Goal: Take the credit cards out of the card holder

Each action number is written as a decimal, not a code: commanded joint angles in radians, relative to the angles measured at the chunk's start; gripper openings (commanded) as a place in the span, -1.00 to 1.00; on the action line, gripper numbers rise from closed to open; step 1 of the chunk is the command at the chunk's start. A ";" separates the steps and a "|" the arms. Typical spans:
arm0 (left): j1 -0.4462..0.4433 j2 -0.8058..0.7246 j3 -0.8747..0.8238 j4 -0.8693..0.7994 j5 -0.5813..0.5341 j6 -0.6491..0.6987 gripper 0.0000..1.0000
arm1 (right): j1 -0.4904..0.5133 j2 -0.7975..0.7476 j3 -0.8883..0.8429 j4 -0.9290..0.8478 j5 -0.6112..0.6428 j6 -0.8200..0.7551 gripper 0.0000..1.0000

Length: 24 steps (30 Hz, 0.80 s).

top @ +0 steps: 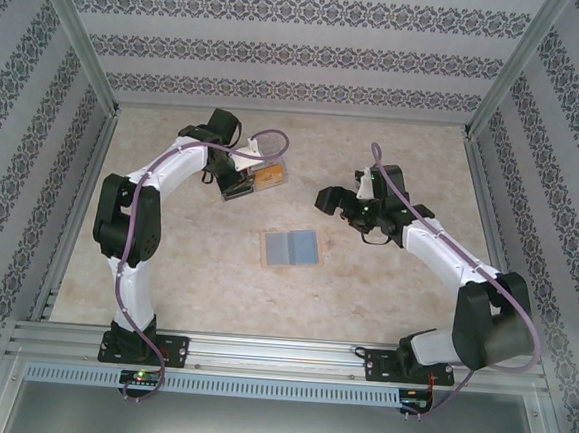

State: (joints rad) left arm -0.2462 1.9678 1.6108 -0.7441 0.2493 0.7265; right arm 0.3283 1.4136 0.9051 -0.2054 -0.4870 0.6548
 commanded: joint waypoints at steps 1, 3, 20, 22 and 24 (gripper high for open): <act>0.025 -0.001 0.010 0.031 0.024 0.014 -1.00 | 0.025 0.029 0.041 0.004 -0.007 0.004 0.96; 0.026 0.001 0.009 0.035 0.024 0.019 -0.99 | 0.038 0.042 0.057 -0.001 -0.008 0.000 0.96; 0.051 0.066 0.053 0.019 0.064 0.048 -0.91 | 0.075 0.049 0.090 -0.001 0.005 -0.010 0.96; 0.050 0.071 0.058 0.021 0.062 0.050 -0.90 | 0.075 0.050 0.089 -0.001 0.005 -0.011 0.96; 0.051 0.076 0.061 0.019 0.063 0.051 -0.90 | 0.075 0.052 0.087 -0.002 0.003 -0.012 0.96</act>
State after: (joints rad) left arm -0.2073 2.0209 1.6428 -0.7219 0.2958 0.7452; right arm 0.3908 1.4605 0.9668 -0.2066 -0.4862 0.6544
